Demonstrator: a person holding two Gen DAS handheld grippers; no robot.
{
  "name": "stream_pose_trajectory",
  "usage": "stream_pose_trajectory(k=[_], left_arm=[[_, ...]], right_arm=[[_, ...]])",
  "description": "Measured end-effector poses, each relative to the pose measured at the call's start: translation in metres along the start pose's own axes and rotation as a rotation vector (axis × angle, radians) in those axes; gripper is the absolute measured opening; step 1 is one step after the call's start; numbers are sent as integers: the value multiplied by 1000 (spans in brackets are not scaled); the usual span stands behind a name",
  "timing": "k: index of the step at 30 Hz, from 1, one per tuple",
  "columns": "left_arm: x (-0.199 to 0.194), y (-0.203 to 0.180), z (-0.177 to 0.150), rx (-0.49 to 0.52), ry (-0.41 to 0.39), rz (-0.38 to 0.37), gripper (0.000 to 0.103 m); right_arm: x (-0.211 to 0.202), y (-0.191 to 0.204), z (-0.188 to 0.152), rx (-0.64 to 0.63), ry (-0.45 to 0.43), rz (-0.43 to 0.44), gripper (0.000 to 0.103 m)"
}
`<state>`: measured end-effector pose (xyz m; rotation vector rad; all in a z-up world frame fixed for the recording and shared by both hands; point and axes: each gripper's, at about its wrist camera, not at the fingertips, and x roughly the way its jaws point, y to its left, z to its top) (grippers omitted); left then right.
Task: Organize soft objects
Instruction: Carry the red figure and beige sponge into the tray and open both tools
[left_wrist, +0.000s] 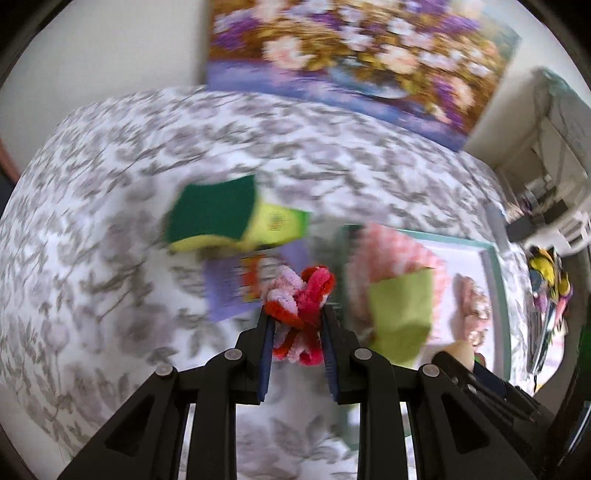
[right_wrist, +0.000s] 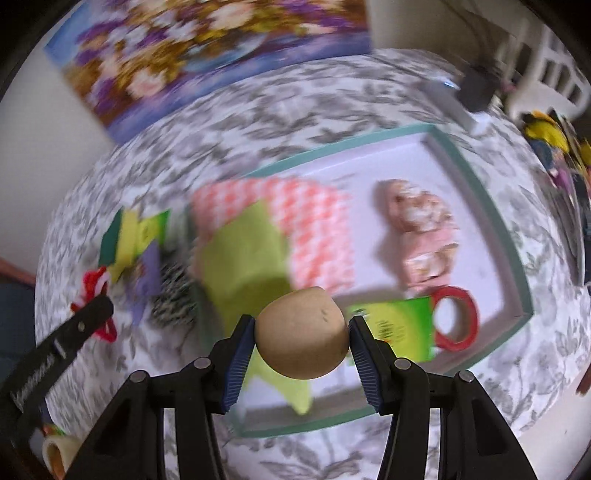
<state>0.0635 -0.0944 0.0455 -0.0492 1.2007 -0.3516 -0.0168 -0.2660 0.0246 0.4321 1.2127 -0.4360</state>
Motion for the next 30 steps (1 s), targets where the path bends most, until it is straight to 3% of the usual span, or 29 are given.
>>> stream_pose_trajectory(k=[9, 22, 24, 27, 30], left_arm=[[21, -73, 1, 141, 26, -42, 26], [48, -104, 13, 159, 70, -100, 26], [51, -105, 13, 163, 84, -110, 29], [53, -104, 13, 155, 96, -120, 45], [53, -100, 15, 148, 93, -121, 47]], right_arm=[[3, -45, 23, 86, -17, -41, 55], [16, -69, 39, 134, -5, -29, 55], [18, -71, 39, 136, -3, -34, 56], [21, -73, 38, 140, 0, -38, 57], [24, -75, 37, 147, 9, -34, 63]])
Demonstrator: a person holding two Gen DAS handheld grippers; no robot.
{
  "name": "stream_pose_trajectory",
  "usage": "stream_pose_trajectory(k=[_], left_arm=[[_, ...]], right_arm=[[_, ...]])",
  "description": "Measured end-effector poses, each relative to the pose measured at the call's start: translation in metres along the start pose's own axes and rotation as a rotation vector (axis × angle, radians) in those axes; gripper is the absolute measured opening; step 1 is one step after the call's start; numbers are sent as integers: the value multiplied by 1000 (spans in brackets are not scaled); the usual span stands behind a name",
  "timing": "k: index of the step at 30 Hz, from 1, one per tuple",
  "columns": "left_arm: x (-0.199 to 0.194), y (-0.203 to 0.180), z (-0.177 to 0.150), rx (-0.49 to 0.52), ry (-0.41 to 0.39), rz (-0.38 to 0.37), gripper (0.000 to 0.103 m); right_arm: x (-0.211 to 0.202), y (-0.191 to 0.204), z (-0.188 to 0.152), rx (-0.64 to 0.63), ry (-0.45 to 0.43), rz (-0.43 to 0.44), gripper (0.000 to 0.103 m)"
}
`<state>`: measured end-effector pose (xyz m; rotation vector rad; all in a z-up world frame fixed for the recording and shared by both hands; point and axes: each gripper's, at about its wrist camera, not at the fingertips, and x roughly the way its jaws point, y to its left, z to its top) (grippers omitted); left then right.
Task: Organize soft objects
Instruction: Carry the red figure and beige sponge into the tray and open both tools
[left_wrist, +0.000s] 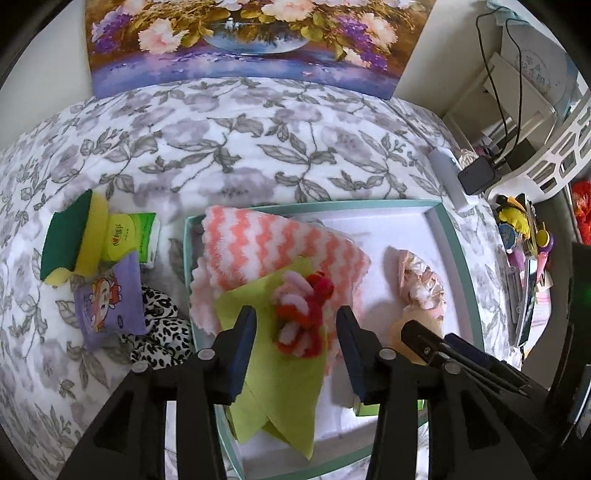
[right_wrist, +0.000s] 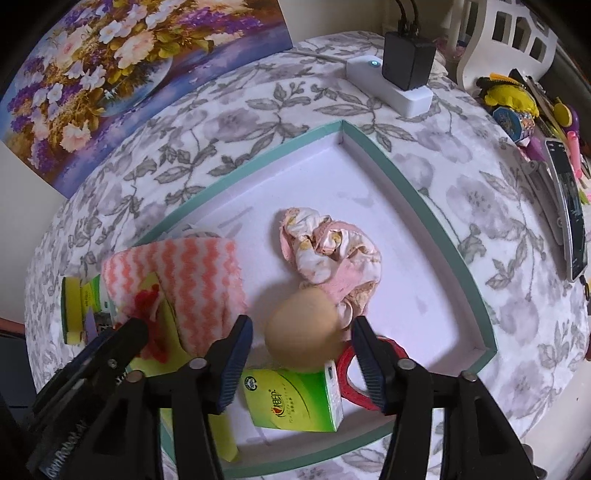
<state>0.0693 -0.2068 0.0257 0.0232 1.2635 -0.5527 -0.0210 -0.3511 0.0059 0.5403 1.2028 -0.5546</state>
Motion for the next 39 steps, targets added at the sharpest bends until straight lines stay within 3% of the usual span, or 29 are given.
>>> stream_pose_trajectory(k=[3, 6, 9, 11, 14, 18, 24, 39], left_arm=[[-3, 5, 2, -10, -5, 7, 55], [-6, 12, 3, -18, -17, 40, 58], [-7, 22, 5, -28, -27, 81, 79], [-7, 29, 7, -43, -38, 105, 84], [-7, 41, 8, -68, -55, 152, 95], [-8, 56, 9, -99, -76, 208, 95], [-14, 78, 8, -152, -86, 219, 95], [-67, 178, -1, -319, -150, 349, 95]], right_arm=[[2, -1, 0, 4, 3, 3, 66], [3, -1, -1, 9, 4, 3, 78], [5, 0, -2, 5, 9, 10, 81], [6, 2, -2, 2, 9, 9, 99], [7, 3, -3, 1, 2, 3, 103], [9, 5, -3, 3, 2, -9, 103], [8, 17, -5, -26, 2, -15, 103], [-23, 97, -24, -143, -43, 62, 103]])
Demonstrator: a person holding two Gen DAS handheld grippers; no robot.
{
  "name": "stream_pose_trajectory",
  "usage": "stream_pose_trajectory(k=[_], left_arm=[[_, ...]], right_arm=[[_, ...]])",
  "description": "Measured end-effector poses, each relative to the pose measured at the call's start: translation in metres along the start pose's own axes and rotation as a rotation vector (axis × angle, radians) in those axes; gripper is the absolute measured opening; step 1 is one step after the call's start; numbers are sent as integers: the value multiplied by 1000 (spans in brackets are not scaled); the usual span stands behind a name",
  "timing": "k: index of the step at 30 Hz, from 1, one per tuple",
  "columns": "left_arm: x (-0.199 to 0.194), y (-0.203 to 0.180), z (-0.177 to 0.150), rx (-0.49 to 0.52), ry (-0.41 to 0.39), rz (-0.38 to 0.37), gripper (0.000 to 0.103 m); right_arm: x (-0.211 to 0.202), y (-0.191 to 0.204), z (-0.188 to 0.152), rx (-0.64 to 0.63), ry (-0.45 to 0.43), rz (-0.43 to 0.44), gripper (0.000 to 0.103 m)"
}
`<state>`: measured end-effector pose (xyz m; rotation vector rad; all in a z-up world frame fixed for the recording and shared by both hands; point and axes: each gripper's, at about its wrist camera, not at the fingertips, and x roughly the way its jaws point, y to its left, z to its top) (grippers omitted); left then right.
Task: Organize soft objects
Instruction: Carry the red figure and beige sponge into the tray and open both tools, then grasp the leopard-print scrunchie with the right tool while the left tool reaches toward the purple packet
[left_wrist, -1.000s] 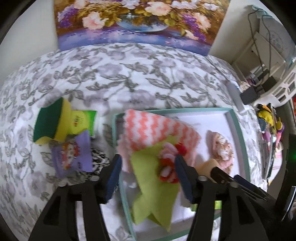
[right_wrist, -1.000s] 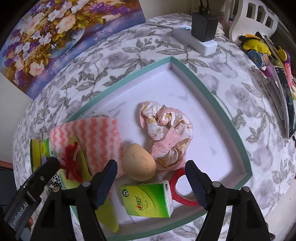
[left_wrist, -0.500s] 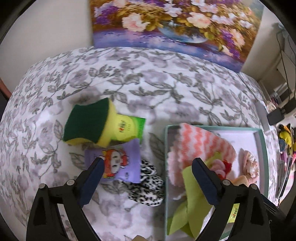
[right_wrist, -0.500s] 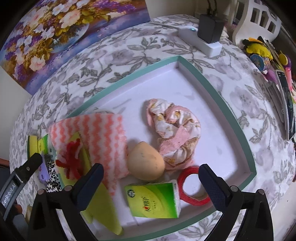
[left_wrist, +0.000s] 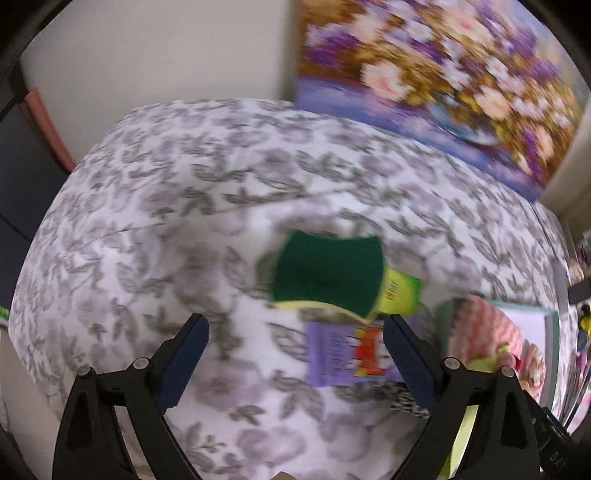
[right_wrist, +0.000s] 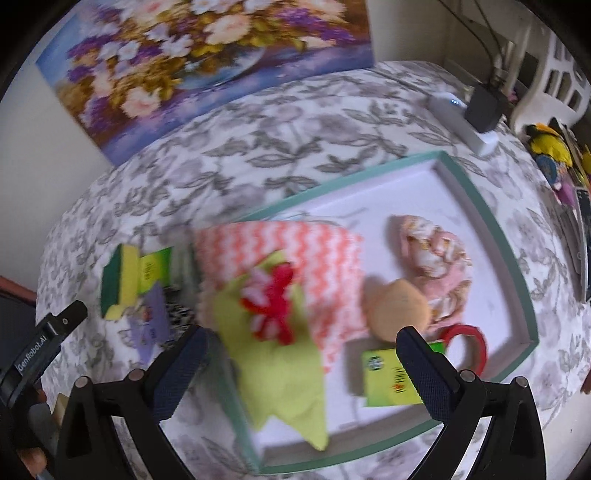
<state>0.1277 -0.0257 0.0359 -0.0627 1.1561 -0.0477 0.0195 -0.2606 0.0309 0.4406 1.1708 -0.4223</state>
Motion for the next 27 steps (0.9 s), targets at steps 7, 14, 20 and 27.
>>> stream_pose_trajectory(k=[7, 14, 20, 27], left_arm=[[-8, 49, 7, -68, -17, 17, 95], [-7, 89, 10, -125, -13, 25, 95], [5, 100, 7, -144, 24, 25, 95], [26, 80, 1, -88, 102, -35, 95]], right_arm=[[3, 47, -7, -57, 14, 32, 103], [10, 86, -18, -112, 35, 60, 103], [21, 108, -29, -167, 56, 46, 94], [41, 120, -39, -219, 103, 29, 75]])
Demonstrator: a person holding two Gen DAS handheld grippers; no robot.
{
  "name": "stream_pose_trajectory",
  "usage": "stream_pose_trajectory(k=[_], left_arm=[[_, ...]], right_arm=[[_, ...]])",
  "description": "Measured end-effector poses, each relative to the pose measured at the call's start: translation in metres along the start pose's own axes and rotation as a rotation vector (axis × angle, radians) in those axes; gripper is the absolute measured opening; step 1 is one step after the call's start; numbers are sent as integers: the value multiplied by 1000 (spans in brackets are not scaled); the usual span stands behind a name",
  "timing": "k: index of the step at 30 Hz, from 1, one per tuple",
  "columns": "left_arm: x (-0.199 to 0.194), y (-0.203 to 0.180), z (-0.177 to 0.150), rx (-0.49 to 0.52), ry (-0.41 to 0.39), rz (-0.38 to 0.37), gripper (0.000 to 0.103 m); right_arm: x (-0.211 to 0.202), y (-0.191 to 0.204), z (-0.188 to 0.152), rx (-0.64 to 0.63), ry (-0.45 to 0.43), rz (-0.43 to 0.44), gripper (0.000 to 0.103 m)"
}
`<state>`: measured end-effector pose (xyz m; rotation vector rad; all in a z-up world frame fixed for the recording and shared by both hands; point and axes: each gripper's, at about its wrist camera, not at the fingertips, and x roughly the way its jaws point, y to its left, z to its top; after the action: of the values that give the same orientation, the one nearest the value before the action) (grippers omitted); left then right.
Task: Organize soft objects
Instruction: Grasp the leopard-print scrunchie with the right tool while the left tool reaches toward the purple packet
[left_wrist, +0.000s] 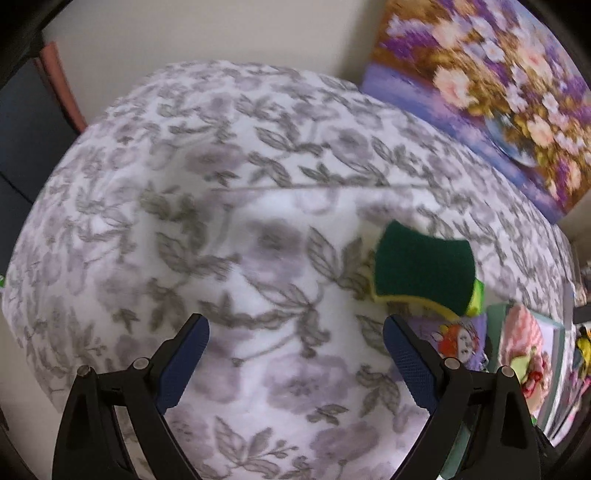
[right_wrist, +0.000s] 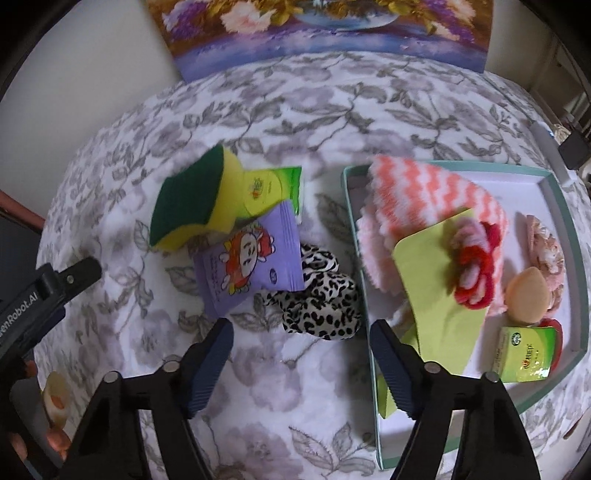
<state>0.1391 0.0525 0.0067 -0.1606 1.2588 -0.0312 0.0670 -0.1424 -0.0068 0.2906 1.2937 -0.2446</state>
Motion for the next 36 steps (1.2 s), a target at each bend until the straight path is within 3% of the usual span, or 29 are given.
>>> stream_pose_trajectory(k=[8, 16, 31, 36], left_arm=[[15, -21, -6, 50, 61, -34, 95], [27, -31, -9, 54, 102, -64, 95], [45, -59, -19, 130, 159, -85, 95], [43, -61, -18, 134, 151, -79, 95]], right_arm=[[14, -4, 0, -4, 16, -37, 47], [23, -4, 1, -21, 32, -19, 32], [11, -18, 2, 2, 6, 42, 19], [-1, -22, 5, 4, -22, 56, 19]])
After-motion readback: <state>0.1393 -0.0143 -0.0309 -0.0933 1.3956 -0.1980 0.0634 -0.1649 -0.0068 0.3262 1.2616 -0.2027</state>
